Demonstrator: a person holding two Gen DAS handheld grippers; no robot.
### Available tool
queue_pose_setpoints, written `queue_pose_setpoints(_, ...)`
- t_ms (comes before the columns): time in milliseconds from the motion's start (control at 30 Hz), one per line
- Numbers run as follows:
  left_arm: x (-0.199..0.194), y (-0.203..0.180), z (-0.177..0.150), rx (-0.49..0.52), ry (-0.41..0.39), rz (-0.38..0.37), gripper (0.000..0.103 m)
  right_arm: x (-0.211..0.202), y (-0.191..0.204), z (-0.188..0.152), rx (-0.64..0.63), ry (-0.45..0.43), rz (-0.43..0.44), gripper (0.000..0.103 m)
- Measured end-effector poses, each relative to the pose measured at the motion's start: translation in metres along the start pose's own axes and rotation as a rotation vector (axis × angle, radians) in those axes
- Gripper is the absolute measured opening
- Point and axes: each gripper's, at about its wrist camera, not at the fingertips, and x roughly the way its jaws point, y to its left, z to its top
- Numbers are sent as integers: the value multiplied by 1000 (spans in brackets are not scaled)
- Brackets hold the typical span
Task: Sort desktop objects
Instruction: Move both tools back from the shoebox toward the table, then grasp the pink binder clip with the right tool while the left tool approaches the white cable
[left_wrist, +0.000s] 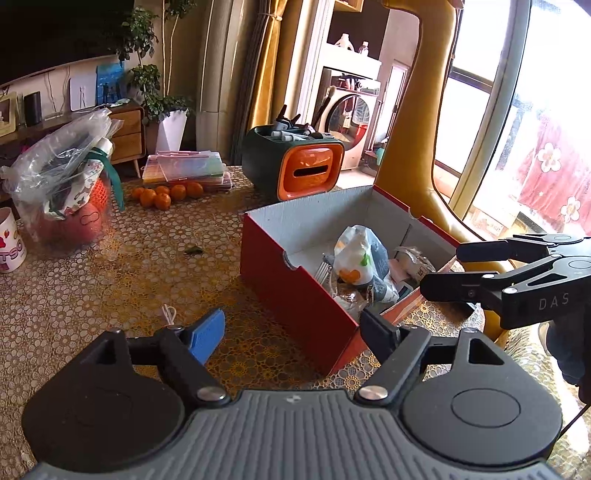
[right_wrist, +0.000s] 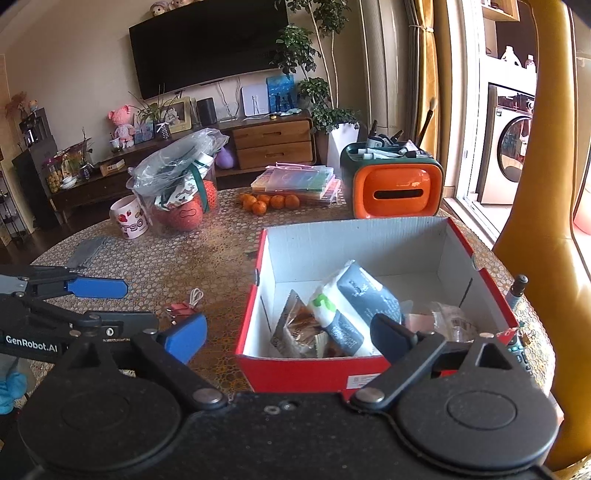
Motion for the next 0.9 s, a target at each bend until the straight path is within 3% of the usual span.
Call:
queue_pose_setpoints(233,-9,33,-14,-26,4,8,86,10,30,1,2,9,23,99)
queue_pose_setpoints(567,-8,88,-34,-70,19,29,87,38,76,10,-12,34,40,99)
queue_pose_setpoints(733,4,107,-41,-64,29,37,102,61,92,19,-13,55,32,99)
queue_pose_setpoints(900,24,122,-45,-39,59,37,102,91,103,26,-5,103,23,99)
